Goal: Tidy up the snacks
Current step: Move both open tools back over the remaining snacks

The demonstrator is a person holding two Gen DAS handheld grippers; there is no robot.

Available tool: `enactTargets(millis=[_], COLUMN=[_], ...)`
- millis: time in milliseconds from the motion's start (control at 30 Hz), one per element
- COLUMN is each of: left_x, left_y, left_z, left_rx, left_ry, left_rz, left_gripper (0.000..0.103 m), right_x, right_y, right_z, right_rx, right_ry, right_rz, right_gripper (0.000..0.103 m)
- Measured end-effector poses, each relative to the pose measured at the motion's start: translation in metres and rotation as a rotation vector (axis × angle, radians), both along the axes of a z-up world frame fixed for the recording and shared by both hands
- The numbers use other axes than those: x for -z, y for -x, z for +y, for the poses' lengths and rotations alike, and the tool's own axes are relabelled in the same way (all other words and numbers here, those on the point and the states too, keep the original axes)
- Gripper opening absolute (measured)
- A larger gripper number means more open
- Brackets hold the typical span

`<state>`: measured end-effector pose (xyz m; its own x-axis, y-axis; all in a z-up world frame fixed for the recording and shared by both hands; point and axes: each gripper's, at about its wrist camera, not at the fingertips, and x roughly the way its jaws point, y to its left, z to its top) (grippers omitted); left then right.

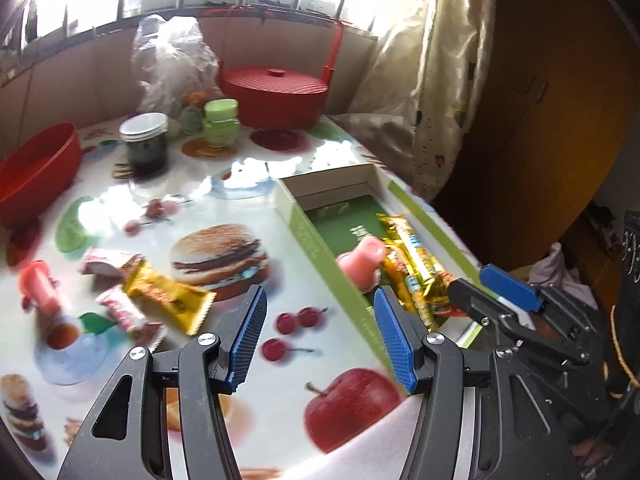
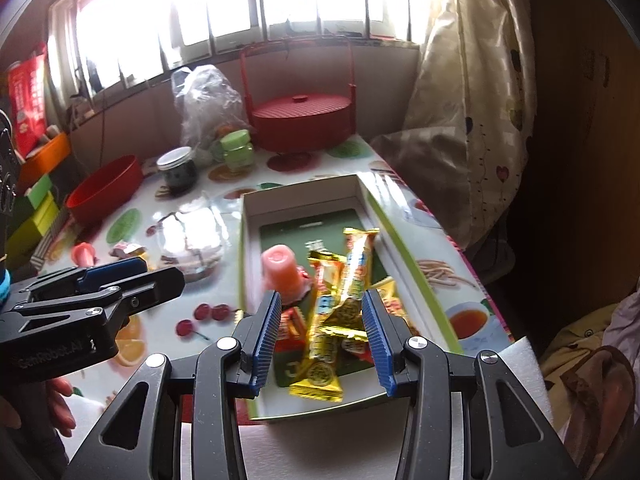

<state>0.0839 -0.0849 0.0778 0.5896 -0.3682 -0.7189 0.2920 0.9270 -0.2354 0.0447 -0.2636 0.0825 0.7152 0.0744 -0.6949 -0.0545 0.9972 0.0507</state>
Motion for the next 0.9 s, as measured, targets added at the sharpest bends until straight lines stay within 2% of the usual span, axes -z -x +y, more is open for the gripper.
enactTargets(millis=[467,733,900], left_x=[0.005,0.010,0.015], left_y=[0.011,0.013,0.012], left_z=[0.042,0.072,0.095], left_rx=[-0.129,-0.181,-0.219], left_ry=[-0.111,-0.120,-0.095], left_rz=[-0.053,-0.048,-0.024], left_gripper=[0.057,0.057,0.057], right_x=[0.001,0.006,0.012], right_y=[-0.006,-0.014,-0.021], right_z=[0.044,0.079,0.099], right_rx=[-0.124,-0.224,-0.274], right_ry=[-0.051,-0.050,-0.034], right_rz=[-0.009,-0.003,0.008], right_gripper=[0.043,0.044,0.044])
